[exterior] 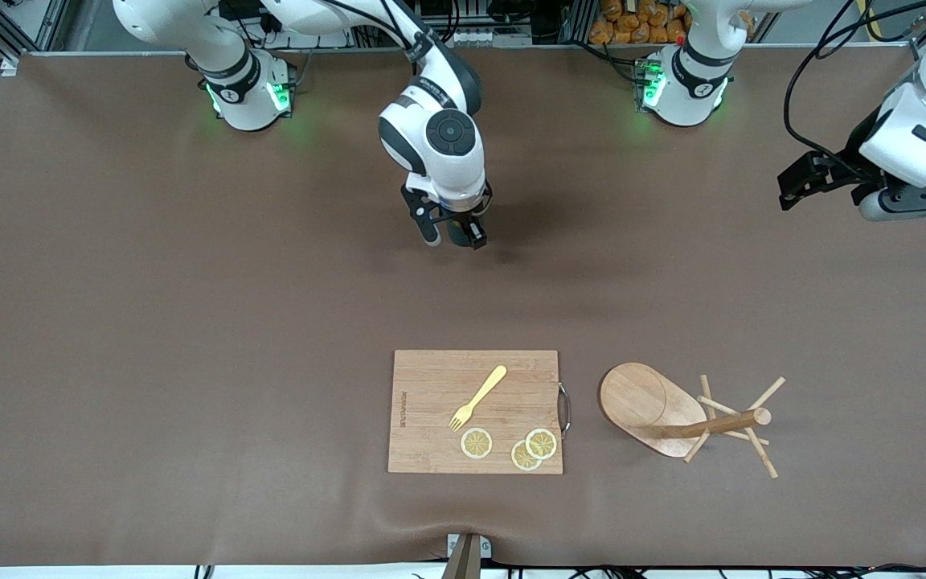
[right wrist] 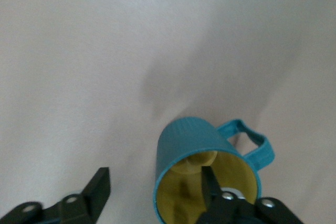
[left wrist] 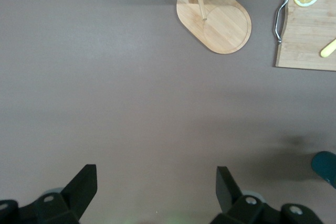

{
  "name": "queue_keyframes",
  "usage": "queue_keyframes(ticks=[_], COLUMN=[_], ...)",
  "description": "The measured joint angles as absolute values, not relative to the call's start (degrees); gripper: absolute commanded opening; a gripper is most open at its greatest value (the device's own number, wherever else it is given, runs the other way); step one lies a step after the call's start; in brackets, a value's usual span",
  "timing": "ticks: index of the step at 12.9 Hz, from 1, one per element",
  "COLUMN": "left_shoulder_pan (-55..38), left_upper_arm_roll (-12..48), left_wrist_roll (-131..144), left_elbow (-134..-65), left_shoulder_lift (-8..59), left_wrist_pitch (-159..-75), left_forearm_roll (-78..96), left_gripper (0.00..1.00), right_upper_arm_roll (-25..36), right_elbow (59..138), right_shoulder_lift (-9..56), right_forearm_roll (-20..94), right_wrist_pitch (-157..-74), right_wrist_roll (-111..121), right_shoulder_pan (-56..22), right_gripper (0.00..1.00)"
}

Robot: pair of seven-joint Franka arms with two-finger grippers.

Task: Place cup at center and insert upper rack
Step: 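Carry the teal mug with the right gripper toward the table middle, then release the mug and withdraw the right gripper while the left gripper approaches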

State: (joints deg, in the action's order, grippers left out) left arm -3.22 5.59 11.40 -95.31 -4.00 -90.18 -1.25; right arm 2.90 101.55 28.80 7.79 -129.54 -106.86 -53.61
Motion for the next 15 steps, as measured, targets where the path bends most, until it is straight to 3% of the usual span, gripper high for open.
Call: queue_keyframes(ticks=[3,7,12,15], left_shoulder_pan=[-3.3,-3.7,-4.0,-6.0], left_upper_arm_roll=[9.3,18.5,31.7,38.8], left_wrist_roll=[16.3,30.3,51.8,66.2], left_elbow=[-94.8,-93.7,-93.5,-91.4], left_shoulder_lift=[-5.2,-5.6,-4.4,0.5], left_wrist_pitch=[-88.9,-88.6,-88.5,-88.7], left_forearm_roll=[-1.2,-1.2,-1.3,-6.0], left_gripper=[1.00,1.00,1.00,1.00], right_upper_arm_roll=[3.7,4.0,4.4,4.7], right_elbow=[101.1,100.3,94.8,93.4], right_shoulder_lift=[24.8,20.7,15.5,12.0], right_forearm_roll=[7.7,7.7,7.4,6.5], right_wrist_pitch=[-126.5,-123.8,-109.0,-101.7], right_wrist_roll=[-93.6,-71.6,-40.2,-21.4], right_shoulder_pan=[-49.4,-40.6,-26.6,-17.9], right_gripper=[1.00,1.00,1.00,1.00])
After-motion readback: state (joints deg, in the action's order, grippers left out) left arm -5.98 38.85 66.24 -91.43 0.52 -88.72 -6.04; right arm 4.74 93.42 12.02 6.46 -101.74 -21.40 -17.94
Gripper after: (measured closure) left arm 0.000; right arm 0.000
